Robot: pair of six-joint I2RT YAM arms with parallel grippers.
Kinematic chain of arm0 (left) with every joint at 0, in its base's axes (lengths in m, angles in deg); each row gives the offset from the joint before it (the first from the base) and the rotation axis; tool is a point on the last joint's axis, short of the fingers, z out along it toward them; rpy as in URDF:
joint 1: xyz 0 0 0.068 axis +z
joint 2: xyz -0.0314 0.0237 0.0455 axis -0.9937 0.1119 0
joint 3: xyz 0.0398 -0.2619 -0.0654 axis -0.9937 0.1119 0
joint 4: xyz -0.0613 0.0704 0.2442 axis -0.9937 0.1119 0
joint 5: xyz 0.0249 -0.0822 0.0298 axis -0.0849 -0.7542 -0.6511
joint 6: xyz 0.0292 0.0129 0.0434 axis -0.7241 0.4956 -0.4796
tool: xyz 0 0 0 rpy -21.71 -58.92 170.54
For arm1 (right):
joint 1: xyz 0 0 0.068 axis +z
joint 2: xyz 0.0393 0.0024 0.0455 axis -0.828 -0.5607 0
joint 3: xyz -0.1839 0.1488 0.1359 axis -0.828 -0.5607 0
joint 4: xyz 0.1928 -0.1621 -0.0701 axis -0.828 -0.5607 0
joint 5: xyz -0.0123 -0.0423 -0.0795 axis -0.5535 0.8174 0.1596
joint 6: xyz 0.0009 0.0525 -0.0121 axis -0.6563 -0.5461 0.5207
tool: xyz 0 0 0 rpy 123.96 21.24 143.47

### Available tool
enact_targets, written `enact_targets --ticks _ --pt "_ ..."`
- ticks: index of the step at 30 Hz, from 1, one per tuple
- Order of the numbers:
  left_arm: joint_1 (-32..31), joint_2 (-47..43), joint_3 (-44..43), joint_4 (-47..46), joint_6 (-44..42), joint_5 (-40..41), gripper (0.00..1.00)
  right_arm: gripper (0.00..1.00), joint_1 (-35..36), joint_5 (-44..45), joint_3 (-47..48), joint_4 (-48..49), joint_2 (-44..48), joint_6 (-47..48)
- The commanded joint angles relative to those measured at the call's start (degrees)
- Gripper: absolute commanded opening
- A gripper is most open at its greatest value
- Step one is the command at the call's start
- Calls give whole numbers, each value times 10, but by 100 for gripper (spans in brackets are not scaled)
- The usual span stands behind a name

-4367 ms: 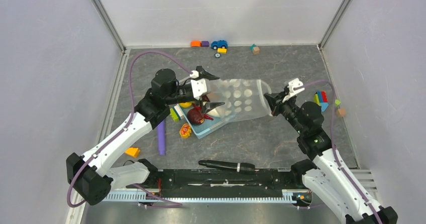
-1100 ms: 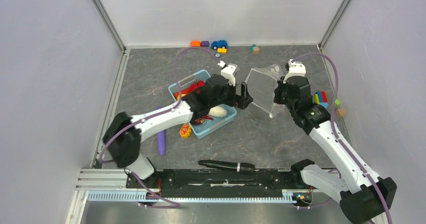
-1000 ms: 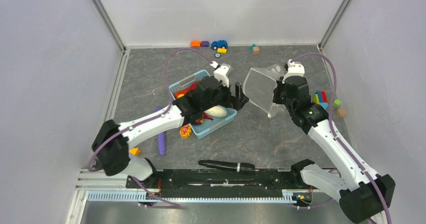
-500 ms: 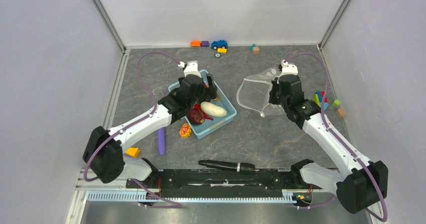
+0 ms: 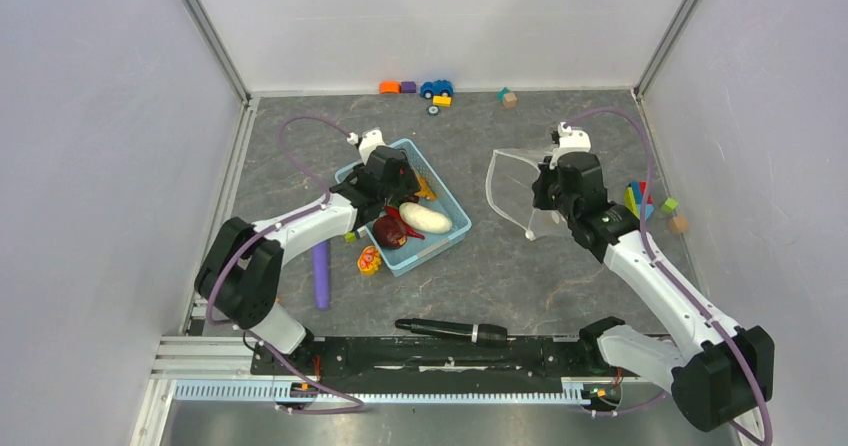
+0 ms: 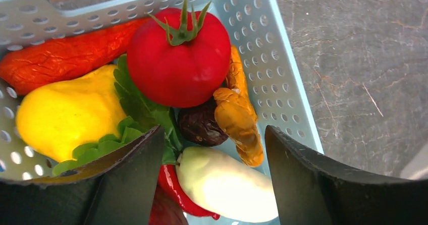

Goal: Place the food in the zip-top bag and seal the zipper
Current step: Pick up the fake seafood from the bin.

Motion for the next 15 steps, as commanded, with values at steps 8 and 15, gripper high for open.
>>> enact_targets --ticks 8,15 --pt "8 51 -27 -60 106 28 58 0 -2 -25 -15 47 56 30" --pt "7 55 -32 -62 108 5 32 0 -3 -59 -23 59 62 35"
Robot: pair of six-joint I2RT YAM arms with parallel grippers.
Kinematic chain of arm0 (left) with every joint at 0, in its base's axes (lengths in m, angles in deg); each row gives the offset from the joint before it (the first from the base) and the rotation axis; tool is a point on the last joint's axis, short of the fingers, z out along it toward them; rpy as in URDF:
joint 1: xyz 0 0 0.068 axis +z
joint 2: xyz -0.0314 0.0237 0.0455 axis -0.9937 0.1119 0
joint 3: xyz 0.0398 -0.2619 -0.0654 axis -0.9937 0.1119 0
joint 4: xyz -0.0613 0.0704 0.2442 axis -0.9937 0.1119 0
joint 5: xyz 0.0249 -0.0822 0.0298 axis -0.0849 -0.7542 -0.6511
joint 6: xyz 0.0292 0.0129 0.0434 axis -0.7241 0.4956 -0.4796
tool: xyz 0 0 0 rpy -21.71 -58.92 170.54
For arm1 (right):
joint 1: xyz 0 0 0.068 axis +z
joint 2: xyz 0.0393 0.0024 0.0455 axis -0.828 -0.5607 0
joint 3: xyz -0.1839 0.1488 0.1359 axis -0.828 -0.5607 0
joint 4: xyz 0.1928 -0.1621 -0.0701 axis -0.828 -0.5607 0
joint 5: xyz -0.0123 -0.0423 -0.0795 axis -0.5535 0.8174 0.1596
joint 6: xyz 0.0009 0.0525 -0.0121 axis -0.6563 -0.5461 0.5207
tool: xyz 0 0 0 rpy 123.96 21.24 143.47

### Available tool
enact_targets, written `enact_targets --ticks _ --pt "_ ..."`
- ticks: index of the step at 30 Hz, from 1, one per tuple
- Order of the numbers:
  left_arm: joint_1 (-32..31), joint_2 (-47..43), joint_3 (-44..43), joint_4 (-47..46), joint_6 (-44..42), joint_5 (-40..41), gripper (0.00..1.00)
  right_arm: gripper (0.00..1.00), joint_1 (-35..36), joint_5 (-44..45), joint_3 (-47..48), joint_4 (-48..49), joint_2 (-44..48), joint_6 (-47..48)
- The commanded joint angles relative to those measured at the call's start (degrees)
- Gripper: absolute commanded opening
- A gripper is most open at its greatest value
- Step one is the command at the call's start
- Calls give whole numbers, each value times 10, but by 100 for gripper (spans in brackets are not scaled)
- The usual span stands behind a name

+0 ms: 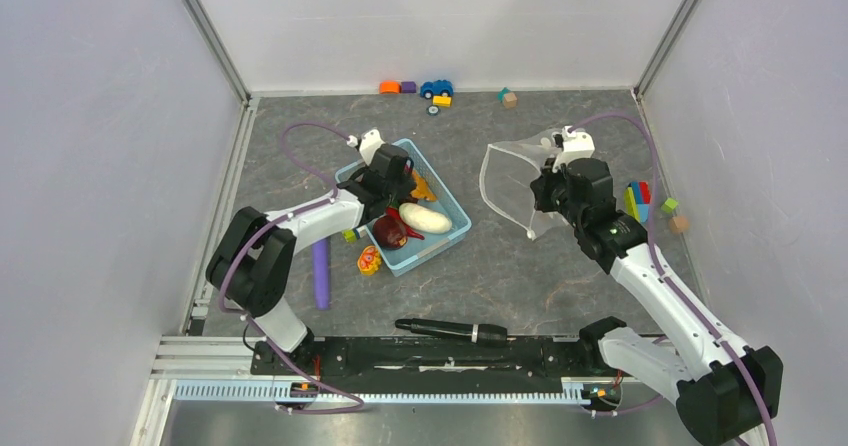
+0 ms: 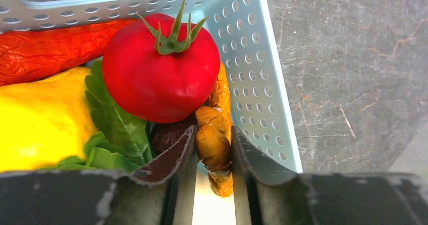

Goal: Place the food in the zip-top bag and seal the zipper
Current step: Pick up the fake seafood from the bin.

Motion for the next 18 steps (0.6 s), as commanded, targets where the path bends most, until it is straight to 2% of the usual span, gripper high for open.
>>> enact_targets --ticks 1,4,9,12,17,18 --pt "2 -4 -16 -23 24 6 27 0 -3 -19 0 28 8 12" --pt "2 -27 -6 -15 24 10 16 0 -2 -28 -1 27 5 12" --pt "1 -88 11 38 11 14 16 0 -2 -30 -4 31 1 19" --pt "1 -137 29 48 -6 -11 17 0 -3 -41 1 27 -3 20" --pt "2 -215 57 72 -41 -36 2 0 -2 -26 0 25 -2 24" --pt "1 -228 63 76 -46 -45 2 0 -3 -30 1 22 -1 23"
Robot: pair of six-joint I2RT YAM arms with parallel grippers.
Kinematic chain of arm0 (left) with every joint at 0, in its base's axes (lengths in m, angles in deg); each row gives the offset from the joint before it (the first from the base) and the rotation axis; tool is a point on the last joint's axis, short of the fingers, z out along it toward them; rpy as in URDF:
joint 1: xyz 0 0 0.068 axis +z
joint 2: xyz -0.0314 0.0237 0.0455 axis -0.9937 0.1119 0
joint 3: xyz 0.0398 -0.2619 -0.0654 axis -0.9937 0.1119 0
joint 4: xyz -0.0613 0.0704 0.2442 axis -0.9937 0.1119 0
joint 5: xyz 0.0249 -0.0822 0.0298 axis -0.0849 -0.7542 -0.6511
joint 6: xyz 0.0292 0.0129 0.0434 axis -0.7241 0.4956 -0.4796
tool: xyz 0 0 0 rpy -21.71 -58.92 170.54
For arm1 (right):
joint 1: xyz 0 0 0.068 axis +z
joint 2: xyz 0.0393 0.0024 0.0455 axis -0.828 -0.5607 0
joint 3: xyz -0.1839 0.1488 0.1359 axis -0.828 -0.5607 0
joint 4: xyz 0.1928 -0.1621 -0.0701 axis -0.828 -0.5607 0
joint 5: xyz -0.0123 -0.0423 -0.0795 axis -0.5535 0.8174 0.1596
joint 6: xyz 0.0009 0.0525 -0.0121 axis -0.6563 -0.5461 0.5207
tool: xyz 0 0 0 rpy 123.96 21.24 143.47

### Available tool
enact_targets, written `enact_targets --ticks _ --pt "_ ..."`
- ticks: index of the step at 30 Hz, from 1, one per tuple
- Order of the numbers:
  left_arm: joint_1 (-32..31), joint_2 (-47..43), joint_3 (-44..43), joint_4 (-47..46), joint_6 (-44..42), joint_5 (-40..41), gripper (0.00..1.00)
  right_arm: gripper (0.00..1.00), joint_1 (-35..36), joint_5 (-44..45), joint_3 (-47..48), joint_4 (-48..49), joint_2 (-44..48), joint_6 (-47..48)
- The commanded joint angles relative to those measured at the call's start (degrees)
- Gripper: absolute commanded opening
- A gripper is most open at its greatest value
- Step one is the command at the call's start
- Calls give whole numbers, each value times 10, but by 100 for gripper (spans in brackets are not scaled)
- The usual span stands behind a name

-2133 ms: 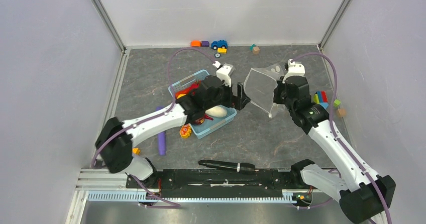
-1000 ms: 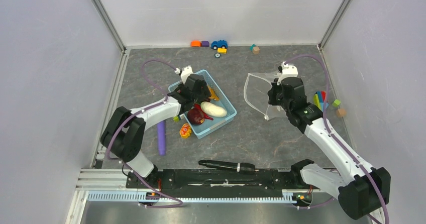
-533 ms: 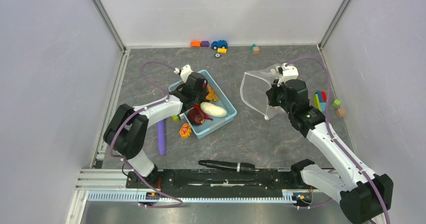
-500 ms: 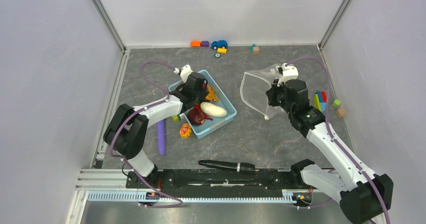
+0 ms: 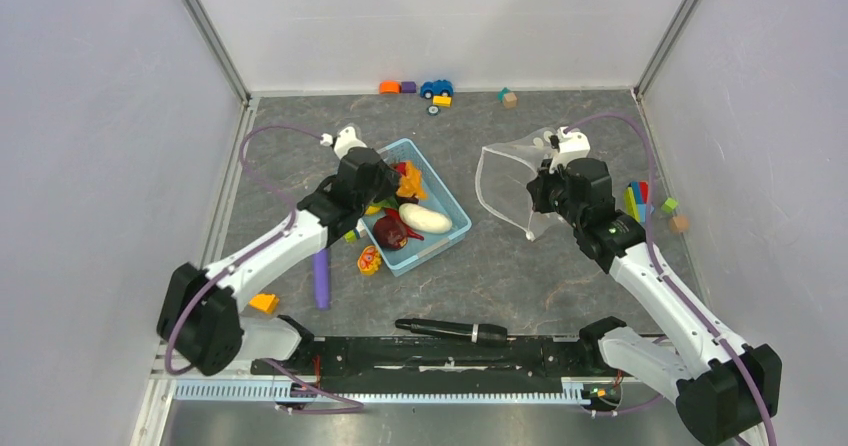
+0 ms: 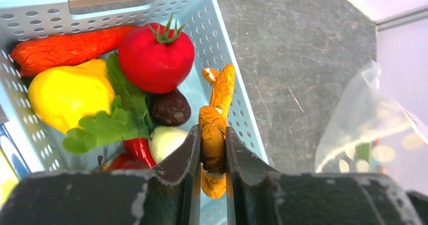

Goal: Place the food in the zip-top bag and seal the zipper
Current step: Pick up the fake seafood from the bin.

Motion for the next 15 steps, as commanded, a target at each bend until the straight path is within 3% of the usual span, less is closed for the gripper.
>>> enact_targets --ticks 1,5,11,15 --pt "2 -71 27 21 -46 -35 2 0 -2 -7 5 16 4 9" --pt "1 -134 58 -4 -80 -78 2 0 -2 2 1 21 10 12" --pt "-12 -175 114 -198 -105 -286 2 0 -3 -30 0 30 7 5" --pt "-56 -146 101 -251 -72 -256 2 0 -3 -37 -8 34 6 -15"
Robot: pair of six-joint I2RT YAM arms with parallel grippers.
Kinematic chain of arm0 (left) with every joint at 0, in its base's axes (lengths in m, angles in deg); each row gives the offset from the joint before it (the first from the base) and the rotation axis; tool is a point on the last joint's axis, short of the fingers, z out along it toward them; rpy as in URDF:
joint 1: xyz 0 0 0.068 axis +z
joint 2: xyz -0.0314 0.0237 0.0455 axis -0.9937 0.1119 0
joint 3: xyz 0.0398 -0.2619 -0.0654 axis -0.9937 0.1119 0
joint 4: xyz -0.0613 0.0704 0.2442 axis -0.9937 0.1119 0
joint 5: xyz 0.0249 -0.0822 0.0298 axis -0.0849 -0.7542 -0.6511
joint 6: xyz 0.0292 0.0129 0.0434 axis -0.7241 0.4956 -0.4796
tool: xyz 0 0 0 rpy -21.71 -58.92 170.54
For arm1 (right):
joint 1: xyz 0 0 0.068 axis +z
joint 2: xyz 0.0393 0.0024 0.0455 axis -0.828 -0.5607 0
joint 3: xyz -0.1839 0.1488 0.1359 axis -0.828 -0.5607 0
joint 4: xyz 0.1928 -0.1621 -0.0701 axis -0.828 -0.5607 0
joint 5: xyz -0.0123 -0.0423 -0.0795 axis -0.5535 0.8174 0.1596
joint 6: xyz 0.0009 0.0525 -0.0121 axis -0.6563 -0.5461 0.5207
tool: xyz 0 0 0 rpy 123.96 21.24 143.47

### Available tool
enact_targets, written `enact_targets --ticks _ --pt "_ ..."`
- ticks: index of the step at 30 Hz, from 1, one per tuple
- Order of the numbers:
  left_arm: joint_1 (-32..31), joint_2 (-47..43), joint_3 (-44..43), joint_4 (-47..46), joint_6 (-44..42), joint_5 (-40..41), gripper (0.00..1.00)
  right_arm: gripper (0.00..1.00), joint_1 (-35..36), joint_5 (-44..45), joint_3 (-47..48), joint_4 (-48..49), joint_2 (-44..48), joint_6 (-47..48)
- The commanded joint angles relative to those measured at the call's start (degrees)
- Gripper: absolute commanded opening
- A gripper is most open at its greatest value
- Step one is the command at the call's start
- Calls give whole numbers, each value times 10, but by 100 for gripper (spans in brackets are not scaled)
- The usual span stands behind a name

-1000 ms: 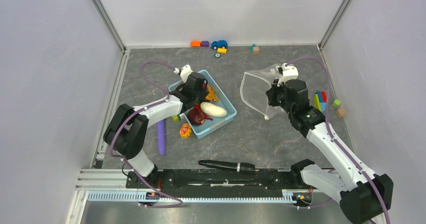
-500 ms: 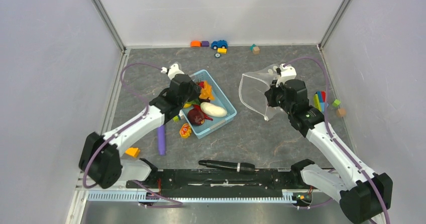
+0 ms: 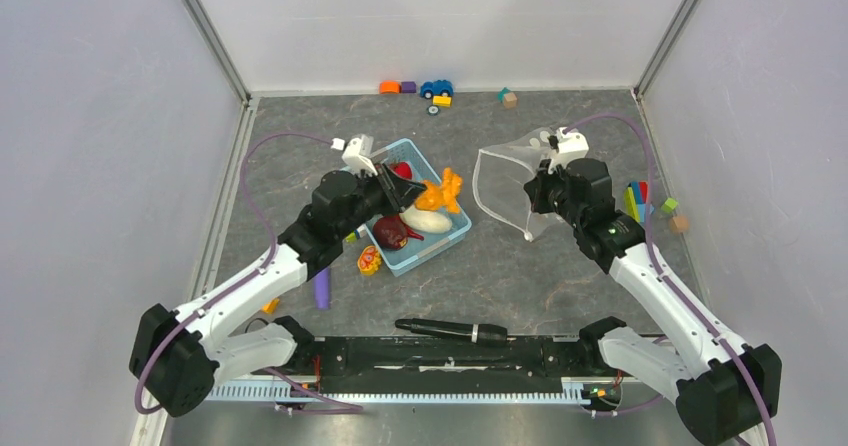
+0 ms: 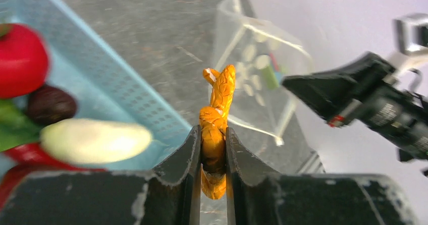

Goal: Place the food in the zip-top bag and seal the zipper
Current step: Pick up the fake seafood from the bin, then place the fake seafood in the zipper food storage bag.

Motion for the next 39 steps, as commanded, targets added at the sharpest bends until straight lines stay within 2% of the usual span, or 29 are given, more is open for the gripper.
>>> enact_targets --ticks 1,9,13,19,21,23,25,27,29,35,39 --pt "-51 28 -20 -121 5 -13 2 0 -2 -34 -8 35 7 -15" --pt "-133 118 -86 -144 12 135 2 0 -3 -73 -17 52 23 -44" --pt "-142 167 -117 -156 8 153 2 0 -3 -78 -25 58 46 -100" --pt "-161 222 -158 -158 -12 184 3 0 -2 -149 -26 103 69 -152" --pt "-165 234 -172 -154 -17 192 10 0 -2 -176 -28 119 69 -163" --pt "-169 246 -182 -154 -20 193 24 0 -2 -188 -27 121 66 -163" --pt "-171 256 -192 -150 -28 186 47 0 -2 -181 -27 118 61 -162" --pt "-173 262 -204 -133 -36 169 64 0 -2 -178 -27 116 54 -162" --pt "-173 261 -212 -117 -46 164 98 0 -3 -179 -25 113 46 -160" --pt "-174 217 -198 -81 -85 144 100 0 -2 -173 -10 100 20 -148" --pt "-173 163 -165 -40 -112 180 100 0 -3 -117 -2 67 12 -126"
